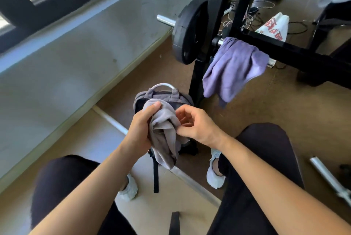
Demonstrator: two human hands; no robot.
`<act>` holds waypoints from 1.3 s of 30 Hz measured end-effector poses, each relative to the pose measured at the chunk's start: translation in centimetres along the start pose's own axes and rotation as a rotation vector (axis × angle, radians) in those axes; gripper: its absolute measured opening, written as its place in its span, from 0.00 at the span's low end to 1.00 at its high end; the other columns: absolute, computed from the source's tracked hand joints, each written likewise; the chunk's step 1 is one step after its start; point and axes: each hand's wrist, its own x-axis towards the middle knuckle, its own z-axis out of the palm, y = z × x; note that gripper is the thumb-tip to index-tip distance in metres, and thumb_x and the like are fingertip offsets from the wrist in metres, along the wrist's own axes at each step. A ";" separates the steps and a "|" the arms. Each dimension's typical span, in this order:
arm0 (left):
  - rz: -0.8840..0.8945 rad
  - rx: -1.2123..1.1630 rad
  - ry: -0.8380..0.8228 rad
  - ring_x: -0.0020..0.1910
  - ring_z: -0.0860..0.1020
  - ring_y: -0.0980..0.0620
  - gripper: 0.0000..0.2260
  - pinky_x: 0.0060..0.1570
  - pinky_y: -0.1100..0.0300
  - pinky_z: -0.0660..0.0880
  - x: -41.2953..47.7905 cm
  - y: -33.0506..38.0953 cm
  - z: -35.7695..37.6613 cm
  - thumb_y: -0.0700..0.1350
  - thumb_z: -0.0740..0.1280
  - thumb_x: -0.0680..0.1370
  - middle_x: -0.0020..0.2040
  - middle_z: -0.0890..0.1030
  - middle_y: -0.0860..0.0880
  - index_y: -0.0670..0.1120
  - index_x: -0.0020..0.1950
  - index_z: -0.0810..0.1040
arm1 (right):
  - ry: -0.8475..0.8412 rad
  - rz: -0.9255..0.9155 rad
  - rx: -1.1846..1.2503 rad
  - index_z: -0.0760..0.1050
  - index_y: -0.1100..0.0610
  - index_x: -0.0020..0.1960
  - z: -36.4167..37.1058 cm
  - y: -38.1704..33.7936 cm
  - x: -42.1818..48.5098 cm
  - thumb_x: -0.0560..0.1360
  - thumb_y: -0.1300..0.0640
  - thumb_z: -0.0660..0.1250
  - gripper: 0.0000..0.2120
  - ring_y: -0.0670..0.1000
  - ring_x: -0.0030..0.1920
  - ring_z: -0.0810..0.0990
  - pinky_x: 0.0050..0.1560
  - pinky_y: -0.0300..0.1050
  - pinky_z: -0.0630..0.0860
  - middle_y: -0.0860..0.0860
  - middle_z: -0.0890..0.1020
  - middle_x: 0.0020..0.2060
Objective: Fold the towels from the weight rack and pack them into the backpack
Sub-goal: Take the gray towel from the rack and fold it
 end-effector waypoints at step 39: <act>0.180 0.683 -0.094 0.50 0.83 0.51 0.10 0.53 0.54 0.80 -5.8 -9.9 -4.7 0.39 0.70 0.80 0.47 0.86 0.55 0.50 0.56 0.87 | 0.052 0.177 -0.535 0.80 0.53 0.39 4.1 3.2 -5.9 0.71 0.44 0.75 0.12 0.47 0.37 0.78 0.38 0.48 0.76 0.48 0.81 0.34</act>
